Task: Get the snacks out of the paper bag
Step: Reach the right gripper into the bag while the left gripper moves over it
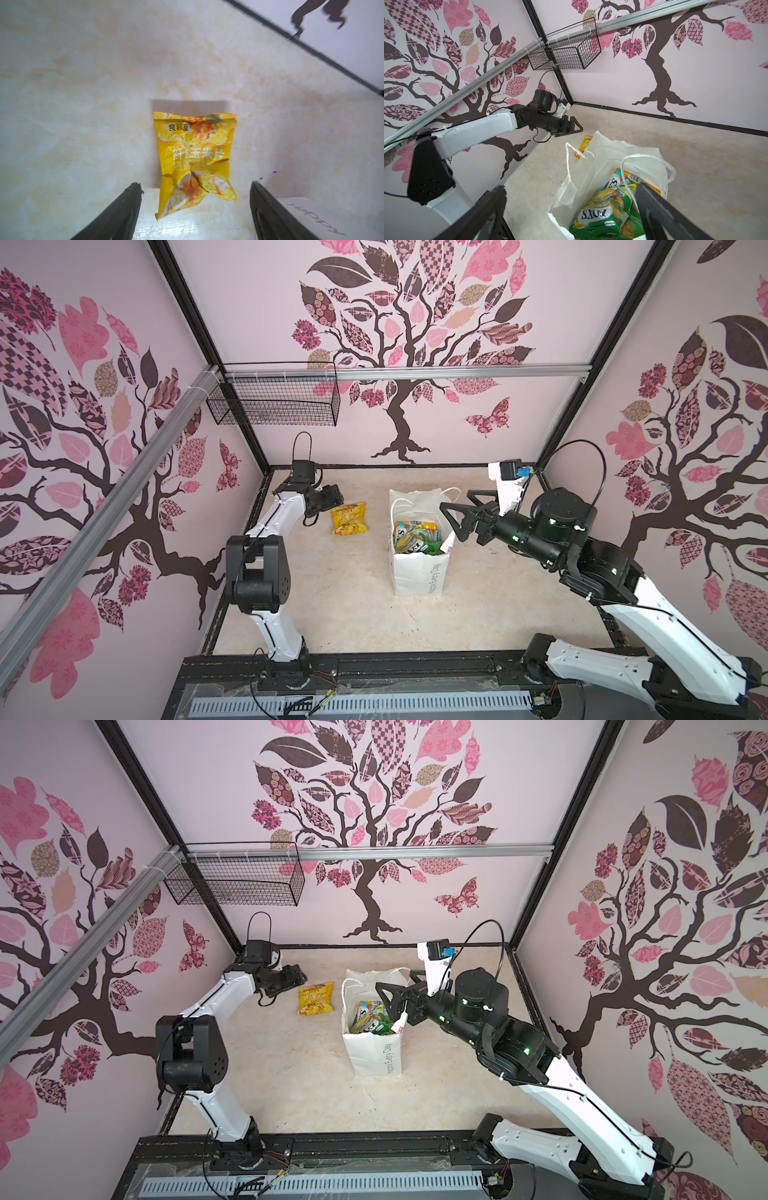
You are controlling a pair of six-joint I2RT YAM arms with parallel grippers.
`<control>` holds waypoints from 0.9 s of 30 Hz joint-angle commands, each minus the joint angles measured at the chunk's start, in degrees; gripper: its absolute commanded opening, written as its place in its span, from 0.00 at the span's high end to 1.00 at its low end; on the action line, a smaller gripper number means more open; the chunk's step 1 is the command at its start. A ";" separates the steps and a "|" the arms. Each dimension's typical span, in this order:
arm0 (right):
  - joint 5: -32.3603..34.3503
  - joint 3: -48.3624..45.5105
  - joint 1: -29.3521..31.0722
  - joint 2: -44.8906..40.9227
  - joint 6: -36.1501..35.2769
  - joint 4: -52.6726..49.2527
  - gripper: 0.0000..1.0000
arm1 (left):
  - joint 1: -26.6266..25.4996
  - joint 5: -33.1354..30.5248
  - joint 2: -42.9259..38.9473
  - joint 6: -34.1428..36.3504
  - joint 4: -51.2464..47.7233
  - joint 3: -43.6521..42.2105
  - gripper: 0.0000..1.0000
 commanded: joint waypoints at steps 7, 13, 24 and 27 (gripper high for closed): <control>-2.23 6.07 0.15 6.20 1.55 -2.02 0.00 | -5.70 6.52 -22.18 -1.77 -0.48 2.19 0.14; -2.75 9.86 0.22 11.12 1.83 -5.85 0.03 | -14.72 6.90 -30.96 0.37 -4.40 6.32 0.13; -3.91 14.75 0.22 20.11 2.09 -16.73 0.17 | -37.73 -2.44 -32.27 16.29 -23.96 23.07 0.12; -4.17 16.68 0.17 23.55 1.66 -20.32 0.20 | -45.28 -8.74 -30.45 20.14 -29.27 26.81 0.12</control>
